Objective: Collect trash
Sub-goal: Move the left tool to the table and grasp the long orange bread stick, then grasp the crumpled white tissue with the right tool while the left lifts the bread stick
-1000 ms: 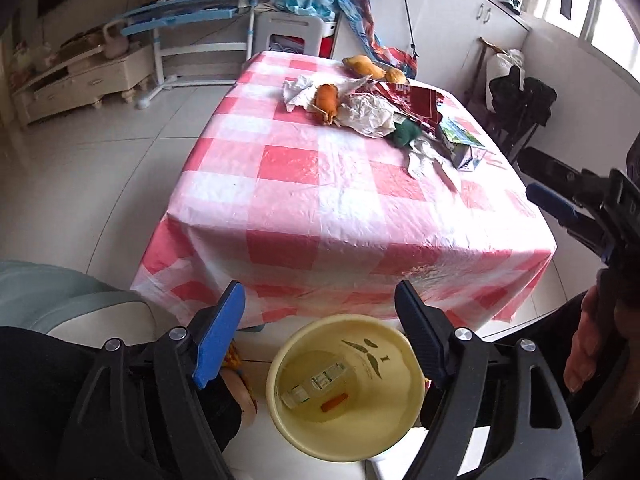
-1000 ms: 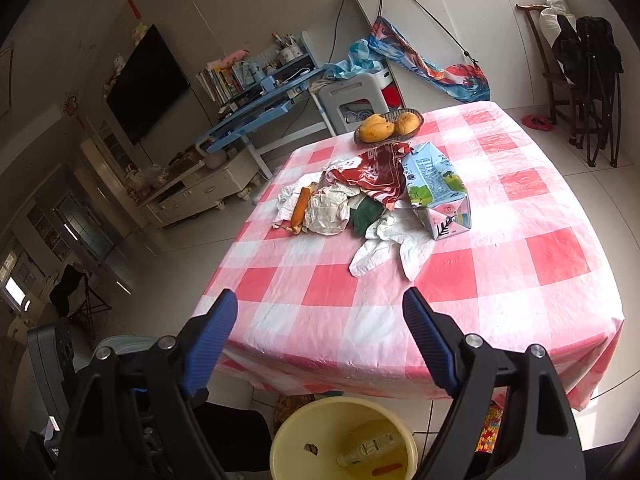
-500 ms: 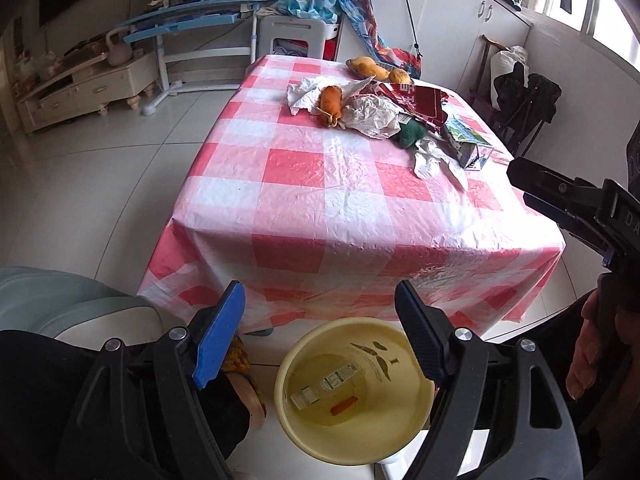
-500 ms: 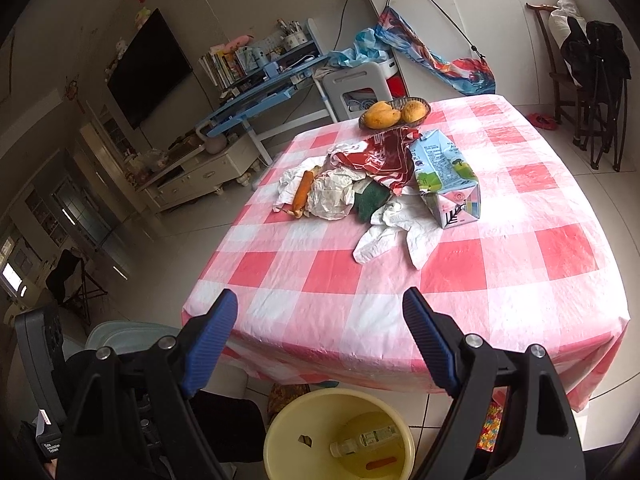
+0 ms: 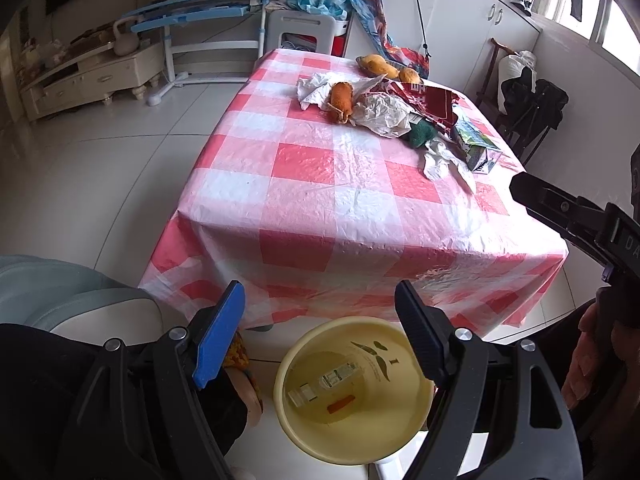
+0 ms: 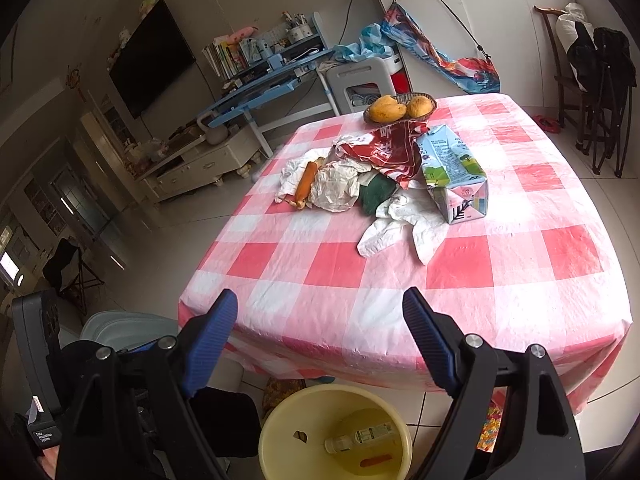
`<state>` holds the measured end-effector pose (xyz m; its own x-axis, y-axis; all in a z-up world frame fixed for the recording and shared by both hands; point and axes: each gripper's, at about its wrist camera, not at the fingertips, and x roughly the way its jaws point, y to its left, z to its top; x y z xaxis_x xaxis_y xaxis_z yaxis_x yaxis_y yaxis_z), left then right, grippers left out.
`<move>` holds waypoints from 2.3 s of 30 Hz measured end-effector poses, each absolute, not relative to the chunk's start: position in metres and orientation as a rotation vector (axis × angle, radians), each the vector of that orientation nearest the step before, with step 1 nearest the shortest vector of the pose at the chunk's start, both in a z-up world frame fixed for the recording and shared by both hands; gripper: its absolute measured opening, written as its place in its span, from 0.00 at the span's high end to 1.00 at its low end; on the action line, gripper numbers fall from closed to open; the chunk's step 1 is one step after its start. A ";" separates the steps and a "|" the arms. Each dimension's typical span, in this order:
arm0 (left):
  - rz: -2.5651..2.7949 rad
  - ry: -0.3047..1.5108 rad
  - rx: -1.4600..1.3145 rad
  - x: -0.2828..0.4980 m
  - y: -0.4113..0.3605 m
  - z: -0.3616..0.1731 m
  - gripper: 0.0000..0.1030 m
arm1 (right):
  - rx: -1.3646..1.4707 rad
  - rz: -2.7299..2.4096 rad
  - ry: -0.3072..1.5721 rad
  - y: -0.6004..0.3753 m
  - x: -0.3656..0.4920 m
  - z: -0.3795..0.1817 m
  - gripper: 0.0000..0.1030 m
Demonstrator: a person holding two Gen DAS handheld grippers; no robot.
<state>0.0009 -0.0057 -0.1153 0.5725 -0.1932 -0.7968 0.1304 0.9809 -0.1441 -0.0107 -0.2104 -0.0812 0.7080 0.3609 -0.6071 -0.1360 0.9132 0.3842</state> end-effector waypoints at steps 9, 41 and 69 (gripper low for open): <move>-0.200 0.908 -0.131 0.011 0.000 -0.101 0.28 | 0.328 0.285 0.745 -0.210 0.005 -0.081 0.21; -0.208 1.087 -0.192 0.283 -0.062 -0.144 0.65 | 0.080 0.198 1.009 -0.225 0.125 -0.124 0.32; -0.232 1.144 -0.099 0.184 -0.016 -0.126 0.66 | 0.233 0.273 0.979 -0.232 0.081 -0.103 0.91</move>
<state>0.1843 -0.0161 -0.1259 0.3933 -0.2333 -0.8893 0.1320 0.9716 -0.1965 0.0814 -0.2319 -0.1032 0.5289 0.3306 -0.7816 -0.1223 0.9411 0.3153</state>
